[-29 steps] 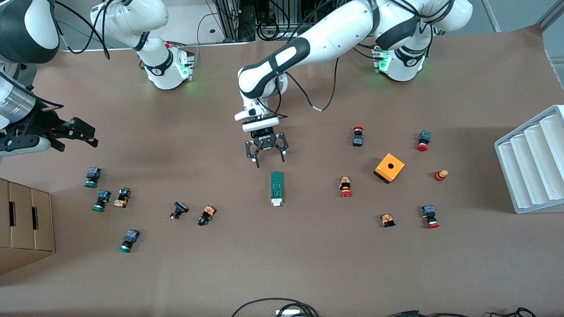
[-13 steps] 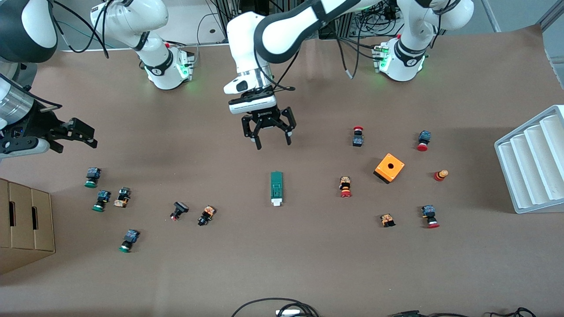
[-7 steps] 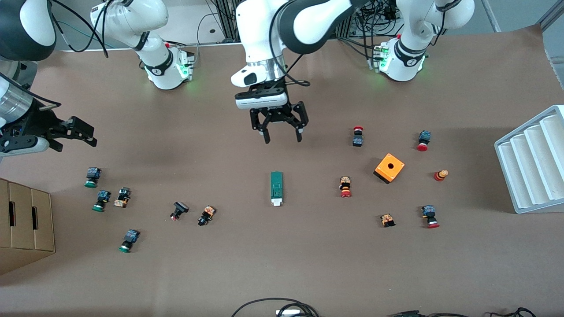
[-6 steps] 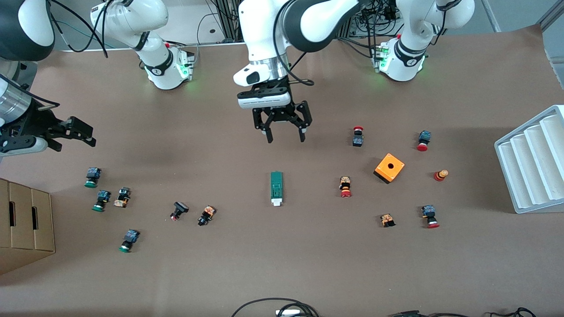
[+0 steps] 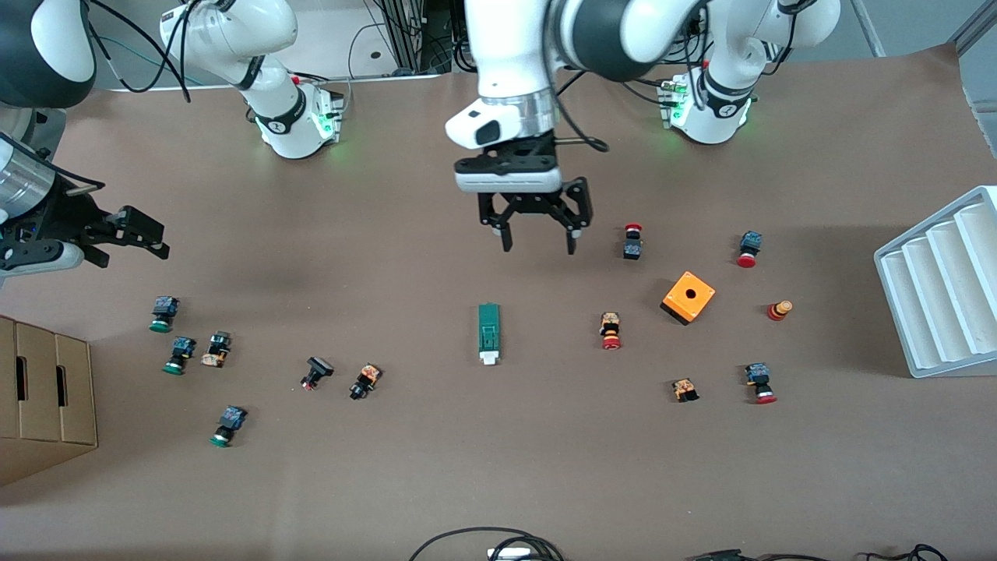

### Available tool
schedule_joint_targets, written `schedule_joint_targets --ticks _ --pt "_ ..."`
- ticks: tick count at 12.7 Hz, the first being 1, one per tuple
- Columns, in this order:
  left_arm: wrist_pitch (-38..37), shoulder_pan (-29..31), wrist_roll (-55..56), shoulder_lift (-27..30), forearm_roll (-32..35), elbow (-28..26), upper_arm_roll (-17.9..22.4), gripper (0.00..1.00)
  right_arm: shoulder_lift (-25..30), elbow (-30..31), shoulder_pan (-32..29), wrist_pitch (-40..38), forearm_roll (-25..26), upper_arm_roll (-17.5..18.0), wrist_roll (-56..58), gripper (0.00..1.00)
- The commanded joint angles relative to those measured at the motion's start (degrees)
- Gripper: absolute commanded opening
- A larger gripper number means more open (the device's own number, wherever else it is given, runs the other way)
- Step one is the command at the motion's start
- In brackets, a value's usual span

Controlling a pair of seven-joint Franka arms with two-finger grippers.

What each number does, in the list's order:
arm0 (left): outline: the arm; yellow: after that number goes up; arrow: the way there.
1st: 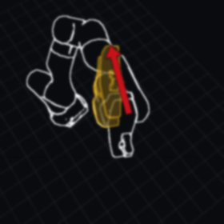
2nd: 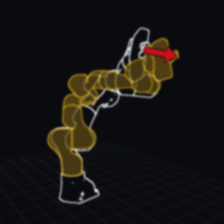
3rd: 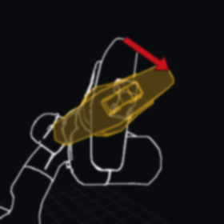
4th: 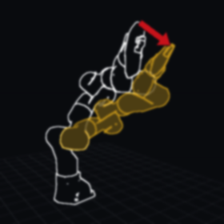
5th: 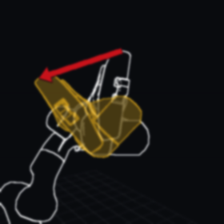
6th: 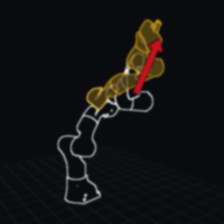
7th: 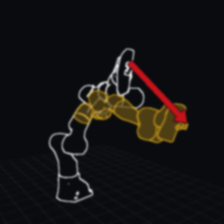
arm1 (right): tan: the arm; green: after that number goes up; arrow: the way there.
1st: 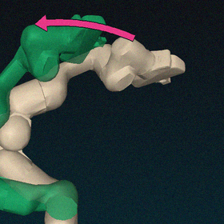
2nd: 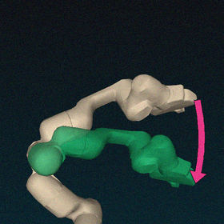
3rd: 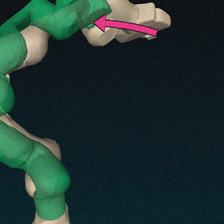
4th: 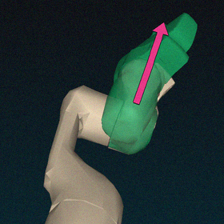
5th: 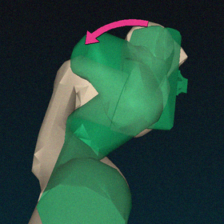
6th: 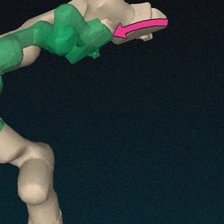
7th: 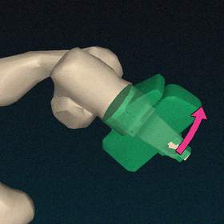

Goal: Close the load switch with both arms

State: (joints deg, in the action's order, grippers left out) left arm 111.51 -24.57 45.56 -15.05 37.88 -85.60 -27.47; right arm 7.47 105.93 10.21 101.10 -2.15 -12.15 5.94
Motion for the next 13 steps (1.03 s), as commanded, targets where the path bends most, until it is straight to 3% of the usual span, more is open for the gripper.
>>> schedule_joint_targets --ticks 1,8,13 --pt "1.4 1.4 -5.7 1.1 -4.3 0.6 2.3 1.0 0.0 -1.3 0.2 -1.5 0.4 -0.3 0.5 1.0" --pt "3.3 2.8 -16.2 4.5 -21.8 1.0 12.8 1.0 0.0 -1.3 0.0 -1.5 0.4 -0.4 1.5 1.0" --pt "0.2 10.2 -19.0 6.3 -26.9 0.5 13.0 1.0 0.0 -1.3 0.1 -1.5 0.4 -0.3 1.5 1.0"
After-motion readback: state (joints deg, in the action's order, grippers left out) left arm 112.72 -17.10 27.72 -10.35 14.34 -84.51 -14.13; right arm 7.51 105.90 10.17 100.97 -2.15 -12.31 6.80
